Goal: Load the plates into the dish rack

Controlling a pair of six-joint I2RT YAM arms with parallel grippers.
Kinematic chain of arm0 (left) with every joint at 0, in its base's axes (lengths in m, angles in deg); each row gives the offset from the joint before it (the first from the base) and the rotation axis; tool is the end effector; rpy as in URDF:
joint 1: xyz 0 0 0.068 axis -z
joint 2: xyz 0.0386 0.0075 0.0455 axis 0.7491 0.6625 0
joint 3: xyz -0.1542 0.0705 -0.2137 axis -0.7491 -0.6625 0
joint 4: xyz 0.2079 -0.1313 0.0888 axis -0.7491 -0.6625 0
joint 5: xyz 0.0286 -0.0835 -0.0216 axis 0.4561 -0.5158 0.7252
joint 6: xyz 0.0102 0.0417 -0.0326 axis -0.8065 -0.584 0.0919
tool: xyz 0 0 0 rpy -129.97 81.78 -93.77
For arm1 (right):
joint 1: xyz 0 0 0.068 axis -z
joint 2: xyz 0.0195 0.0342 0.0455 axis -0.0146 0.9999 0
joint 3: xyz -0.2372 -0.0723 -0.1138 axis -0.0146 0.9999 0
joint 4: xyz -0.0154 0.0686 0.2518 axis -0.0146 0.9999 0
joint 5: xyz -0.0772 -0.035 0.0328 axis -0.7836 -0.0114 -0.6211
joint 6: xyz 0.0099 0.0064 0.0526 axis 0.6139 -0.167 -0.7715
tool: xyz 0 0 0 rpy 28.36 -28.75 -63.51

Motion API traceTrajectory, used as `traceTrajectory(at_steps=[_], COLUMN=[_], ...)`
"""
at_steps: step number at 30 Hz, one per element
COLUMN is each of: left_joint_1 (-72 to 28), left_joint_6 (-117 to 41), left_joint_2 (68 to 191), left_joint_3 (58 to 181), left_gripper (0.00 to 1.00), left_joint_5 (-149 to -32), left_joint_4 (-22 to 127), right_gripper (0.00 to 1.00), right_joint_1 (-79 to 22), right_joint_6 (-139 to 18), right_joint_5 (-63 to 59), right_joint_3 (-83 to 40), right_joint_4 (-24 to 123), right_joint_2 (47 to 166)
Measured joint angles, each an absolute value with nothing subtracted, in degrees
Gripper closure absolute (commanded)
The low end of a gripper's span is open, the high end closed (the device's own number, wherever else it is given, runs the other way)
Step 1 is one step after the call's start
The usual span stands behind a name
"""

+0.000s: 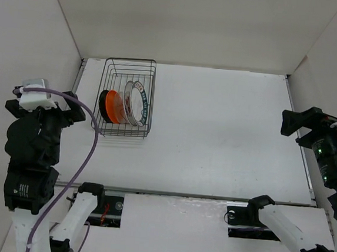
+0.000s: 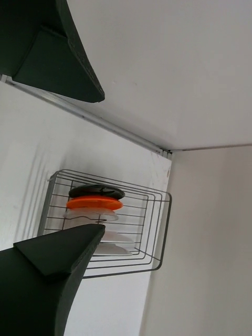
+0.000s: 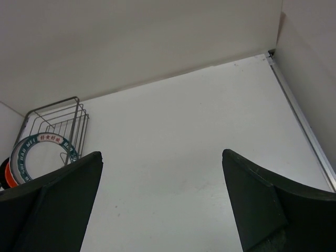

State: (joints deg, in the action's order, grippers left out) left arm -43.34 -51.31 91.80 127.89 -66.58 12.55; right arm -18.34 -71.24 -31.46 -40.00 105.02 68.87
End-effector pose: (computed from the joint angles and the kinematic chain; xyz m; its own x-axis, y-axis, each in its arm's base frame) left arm 0.0581 0.0044 0.4955 0.0834 0.0218 -0.9963 -0.1851 0.9827 0.0060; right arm 0.0454 0.0021 0.5119 -0.0751 0.2760 -0.9582 0.0620 0.9604 0.2718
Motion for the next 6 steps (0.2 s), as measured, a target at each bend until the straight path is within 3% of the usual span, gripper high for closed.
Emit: traceTrajectory(at_steps=[6], left_joint_1=[-45.31], left_joint_6=[-51.31], left_joint_2=[90.27], left_joint_3=[128.18], left_gripper=[0.00], left_joint_5=[-66.71], left_joint_4=[11.52], right_gripper=[0.00], right_joint_1=[-19.15], right_joint_6=[-71.14], right_joint_5=[-33.27], right_joint_3=[-40.61], right_joint_4=[108.45], right_joint_2=[67.51])
